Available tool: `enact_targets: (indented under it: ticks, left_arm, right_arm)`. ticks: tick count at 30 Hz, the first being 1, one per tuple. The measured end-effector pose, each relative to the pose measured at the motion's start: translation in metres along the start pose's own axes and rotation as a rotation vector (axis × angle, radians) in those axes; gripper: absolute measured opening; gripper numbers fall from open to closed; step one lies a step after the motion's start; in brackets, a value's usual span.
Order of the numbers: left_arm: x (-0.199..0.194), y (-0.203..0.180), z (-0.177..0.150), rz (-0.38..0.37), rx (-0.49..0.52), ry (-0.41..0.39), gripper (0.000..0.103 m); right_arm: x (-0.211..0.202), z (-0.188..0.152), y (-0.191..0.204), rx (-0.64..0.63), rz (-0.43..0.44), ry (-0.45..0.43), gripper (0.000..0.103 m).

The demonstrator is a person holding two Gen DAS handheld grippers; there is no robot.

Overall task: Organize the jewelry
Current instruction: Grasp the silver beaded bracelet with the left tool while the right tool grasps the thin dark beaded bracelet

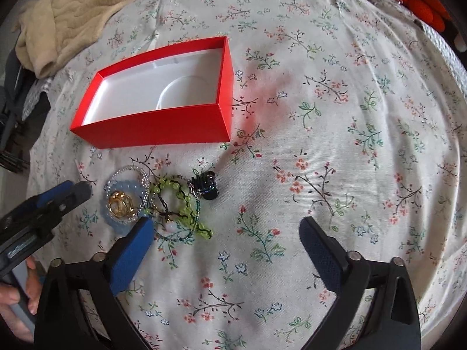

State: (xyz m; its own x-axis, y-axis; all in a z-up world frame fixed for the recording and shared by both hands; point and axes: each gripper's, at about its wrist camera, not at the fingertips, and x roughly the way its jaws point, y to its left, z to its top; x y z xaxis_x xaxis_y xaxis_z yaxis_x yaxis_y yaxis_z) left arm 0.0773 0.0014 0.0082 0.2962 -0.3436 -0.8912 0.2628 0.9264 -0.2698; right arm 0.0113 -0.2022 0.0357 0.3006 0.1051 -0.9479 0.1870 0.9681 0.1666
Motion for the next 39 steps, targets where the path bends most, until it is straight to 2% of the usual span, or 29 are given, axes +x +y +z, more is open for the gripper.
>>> enact_targets:
  ticks: [4,10,18,20,22,25,33,38,39]
  left_arm:
    - [0.016,-0.004,0.006,-0.017,-0.028,0.03,0.039]
    - [0.029,-0.018,0.011,-0.011,-0.013,0.047,0.03]
    - [0.041,-0.03,0.015,0.044,0.011,0.053,0.014]
    - [0.041,-0.031,0.016,0.051,0.013,0.051,0.004]
    - [0.041,-0.031,0.017,0.055,0.015,0.049,0.001]
    - [0.036,-0.03,0.016,0.052,0.013,0.039,0.001]
    - [0.004,-0.031,0.014,0.017,0.027,-0.027,0.001]
    - [-0.006,-0.028,0.011,0.015,0.025,-0.035,0.001]
    - [-0.006,-0.026,0.01,0.019,0.021,-0.033,0.001]
  right_arm:
    - [0.006,0.003,0.001,0.002,0.006,0.019,0.079]
    - [0.013,0.006,0.004,0.013,0.029,0.037,0.059]
    - [0.024,0.008,0.003,0.033,0.064,0.062,0.037]
    - [0.027,0.01,0.004,0.036,0.077,0.069,0.029]
    - [0.028,0.011,0.005,0.028,0.084,0.072,0.015]
    - [0.026,0.013,0.01,0.01,0.092,0.065,0.007]
    - [-0.001,0.015,0.016,-0.02,0.112,-0.004,0.001]
    - [0.001,0.016,0.006,0.037,0.127,0.015,0.005]
    - [0.004,0.016,0.004,0.047,0.131,0.027,0.009]
